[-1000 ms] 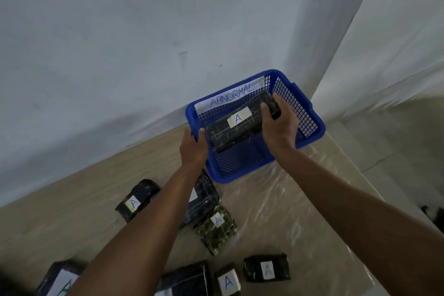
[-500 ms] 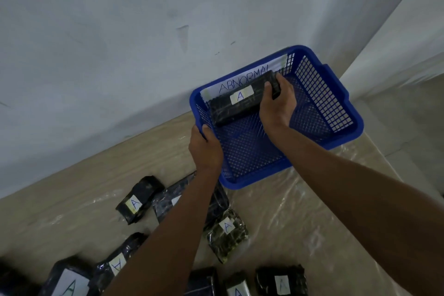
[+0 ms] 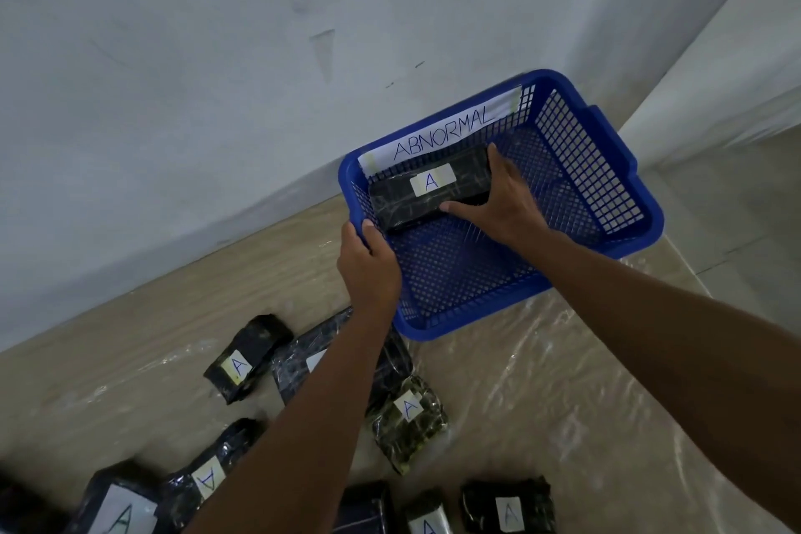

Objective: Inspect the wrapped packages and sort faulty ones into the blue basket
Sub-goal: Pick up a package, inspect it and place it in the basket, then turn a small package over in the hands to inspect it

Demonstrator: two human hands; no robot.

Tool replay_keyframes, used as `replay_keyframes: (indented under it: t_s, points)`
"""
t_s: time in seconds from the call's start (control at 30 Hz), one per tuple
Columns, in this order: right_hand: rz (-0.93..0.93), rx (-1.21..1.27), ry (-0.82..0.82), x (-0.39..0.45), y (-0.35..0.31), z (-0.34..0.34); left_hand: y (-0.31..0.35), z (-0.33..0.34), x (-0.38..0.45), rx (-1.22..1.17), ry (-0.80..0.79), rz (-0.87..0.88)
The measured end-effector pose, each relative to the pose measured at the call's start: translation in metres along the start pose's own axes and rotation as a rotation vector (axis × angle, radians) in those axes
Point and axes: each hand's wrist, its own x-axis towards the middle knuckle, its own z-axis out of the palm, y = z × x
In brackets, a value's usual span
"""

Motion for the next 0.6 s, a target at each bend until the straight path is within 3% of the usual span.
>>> replay_keyframes:
  t_s: [0.2,0.33,0.47,0.6]
  points:
    - [-0.072,-0.045,-0.007,0.001,0.002,0.001,0.003,-0.006,0.003,-0.018,-0.095,-0.064]
    - [-0.198,-0.163,0.090,-0.014,-0.011,-0.003,0.004,-0.030,0.008,-0.032,-0.164,-0.138]
    - [-0.422,-0.291,0.201,-0.041,-0.039,0.005,-0.008,-0.075,0.012,0.085,-0.113,0.032]
    - [-0.569,-0.294,0.199,-0.068,-0.077,0.027,-0.029,-0.129,0.015,0.221,-0.064,0.135]
